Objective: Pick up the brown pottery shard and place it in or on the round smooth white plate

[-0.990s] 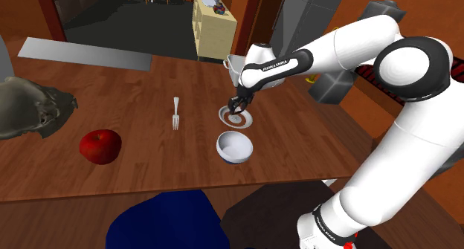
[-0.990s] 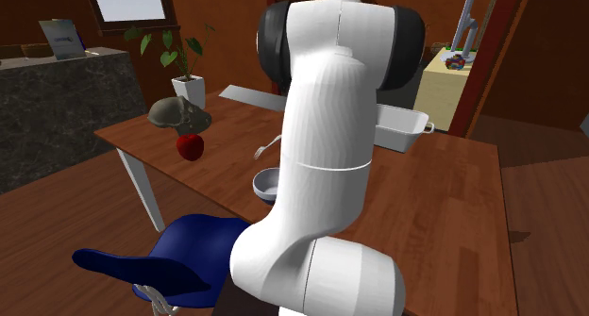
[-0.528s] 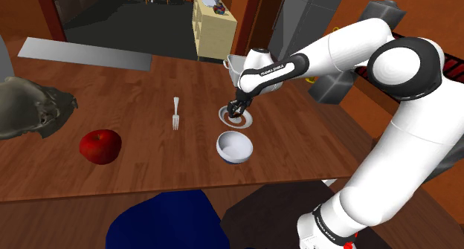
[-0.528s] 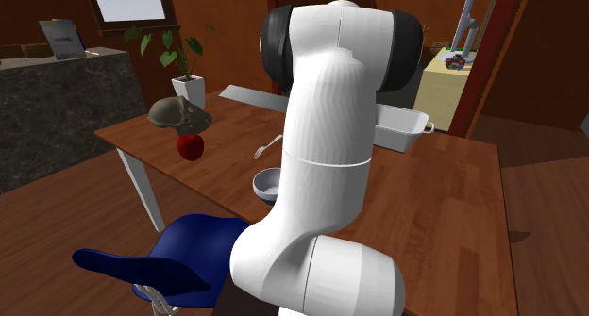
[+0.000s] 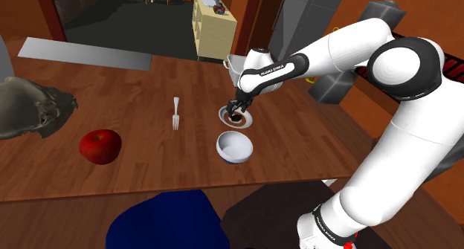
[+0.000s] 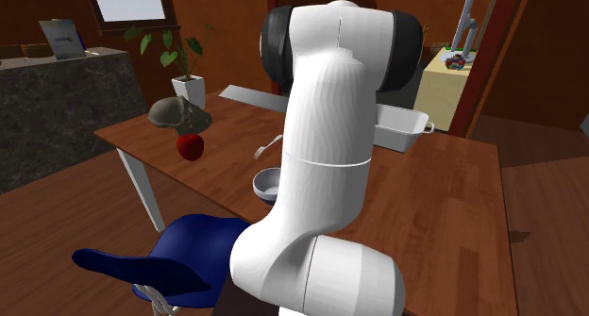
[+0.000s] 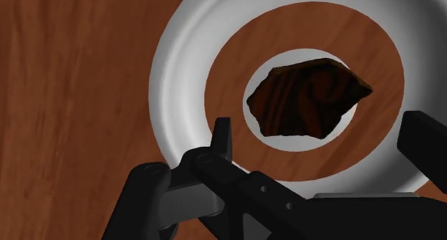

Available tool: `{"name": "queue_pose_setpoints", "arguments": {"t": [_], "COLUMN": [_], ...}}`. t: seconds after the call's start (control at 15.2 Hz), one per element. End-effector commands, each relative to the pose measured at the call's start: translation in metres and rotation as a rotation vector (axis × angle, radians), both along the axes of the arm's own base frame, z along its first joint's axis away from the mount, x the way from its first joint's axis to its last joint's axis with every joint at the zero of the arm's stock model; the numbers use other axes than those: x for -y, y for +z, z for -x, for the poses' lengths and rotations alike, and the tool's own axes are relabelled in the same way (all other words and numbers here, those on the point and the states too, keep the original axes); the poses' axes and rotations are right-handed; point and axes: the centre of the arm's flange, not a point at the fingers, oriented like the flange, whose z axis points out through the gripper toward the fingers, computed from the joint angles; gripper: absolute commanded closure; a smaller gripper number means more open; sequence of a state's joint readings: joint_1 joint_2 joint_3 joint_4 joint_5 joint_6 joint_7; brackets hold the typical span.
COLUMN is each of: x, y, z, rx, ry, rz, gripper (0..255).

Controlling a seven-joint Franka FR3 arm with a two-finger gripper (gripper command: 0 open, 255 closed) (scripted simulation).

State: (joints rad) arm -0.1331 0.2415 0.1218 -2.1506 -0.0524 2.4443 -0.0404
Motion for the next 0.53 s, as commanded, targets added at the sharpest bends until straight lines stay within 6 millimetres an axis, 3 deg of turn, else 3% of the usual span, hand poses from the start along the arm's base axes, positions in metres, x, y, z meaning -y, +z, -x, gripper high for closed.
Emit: {"name": "queue_pose_setpoints", "arguments": {"t": [0.0,0.26,0.46], "x": [0.000,0.000,0.000], "y": [0.000,0.050,0.050], "z": [0.000,0.003,0.003], "rx": [0.000,0.000,0.000], "ry": [0.000,0.000,0.000], "rz": [0.000,0.000,0.000], "gripper": [0,0,0]}}
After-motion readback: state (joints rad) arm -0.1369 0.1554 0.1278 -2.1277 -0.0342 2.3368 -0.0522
